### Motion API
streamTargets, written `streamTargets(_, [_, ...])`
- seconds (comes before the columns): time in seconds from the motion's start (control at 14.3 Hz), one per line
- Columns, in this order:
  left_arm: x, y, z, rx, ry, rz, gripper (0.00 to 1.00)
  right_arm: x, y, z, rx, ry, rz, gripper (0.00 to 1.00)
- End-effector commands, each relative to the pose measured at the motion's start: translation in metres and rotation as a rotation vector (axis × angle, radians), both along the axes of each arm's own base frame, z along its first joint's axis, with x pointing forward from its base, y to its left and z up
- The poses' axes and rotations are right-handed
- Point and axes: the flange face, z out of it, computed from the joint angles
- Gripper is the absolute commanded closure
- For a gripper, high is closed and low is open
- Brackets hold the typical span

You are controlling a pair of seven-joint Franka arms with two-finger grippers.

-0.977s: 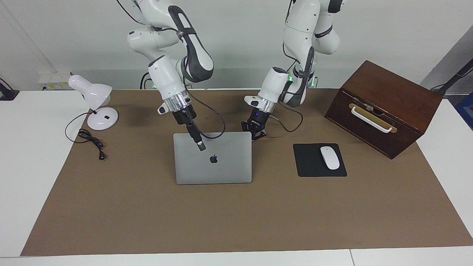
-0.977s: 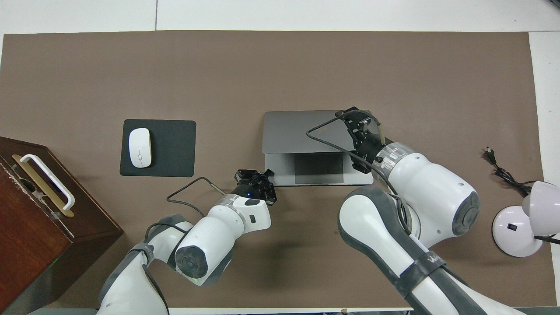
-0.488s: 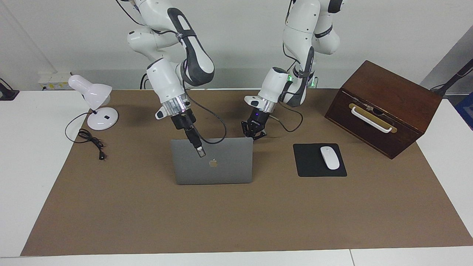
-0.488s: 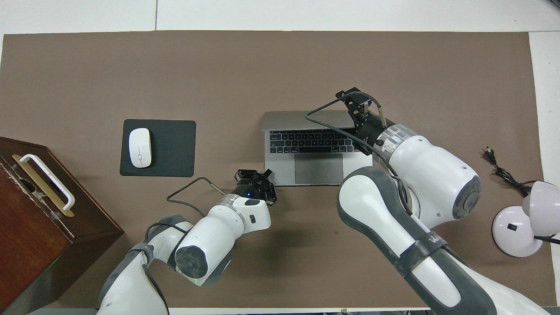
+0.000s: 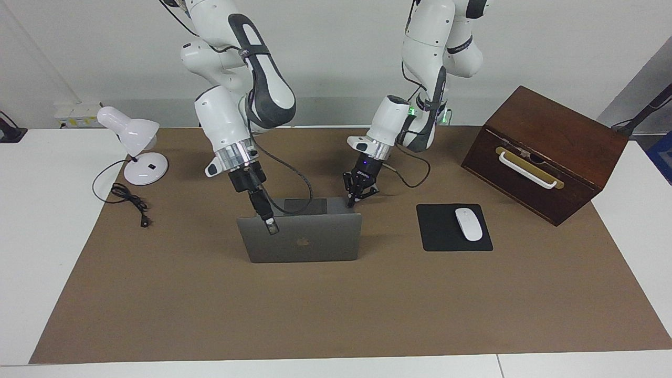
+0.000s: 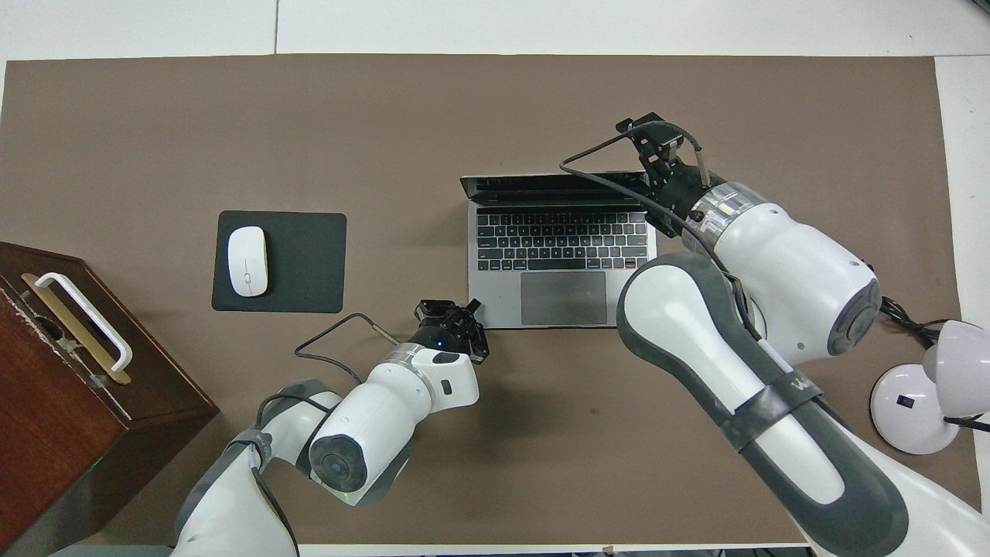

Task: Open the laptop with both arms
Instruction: 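Push the lid farther open with the right gripper, then withdraw it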

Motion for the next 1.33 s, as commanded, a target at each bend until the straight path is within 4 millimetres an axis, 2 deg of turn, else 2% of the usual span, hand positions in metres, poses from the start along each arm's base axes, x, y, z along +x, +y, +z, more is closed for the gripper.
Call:
streamTargets(0.0, [0.010, 0.001, -0.020, 0.023, 0.003, 0.000, 1.00, 0.020, -0.008, 0.011, -0.008, -0.049, -0.004, 0.00])
streamTargets(0.28, [0.010, 0.000, -0.019, 0.022, 0.001, -0.002, 1.00, 0.040, -0.008, 0.009, -0.008, -0.067, -0.005, 0.00])
streamTargets(0.56, [0.009, 0.000, -0.019, 0.022, 0.001, -0.005, 1.00, 0.045, -0.016, 0.010, -0.003, -0.070, -0.018, 0.00])
streamTargets(0.7, [0.010, 0.000, -0.020, 0.023, 0.003, -0.003, 1.00, 0.044, -0.010, 0.010, 0.005, -0.065, -0.018, 0.00])
streamTargets(0.98, [0.010, 0.001, -0.020, 0.023, 0.002, -0.002, 1.00, 0.019, -0.003, 0.032, 0.052, -0.048, -0.008, 0.00])
streamTargets(1.26, [0.010, 0.001, -0.020, 0.021, 0.004, 0.001, 1.00, -0.013, -0.002, 0.072, 0.103, -0.061, -0.001, 0.00])
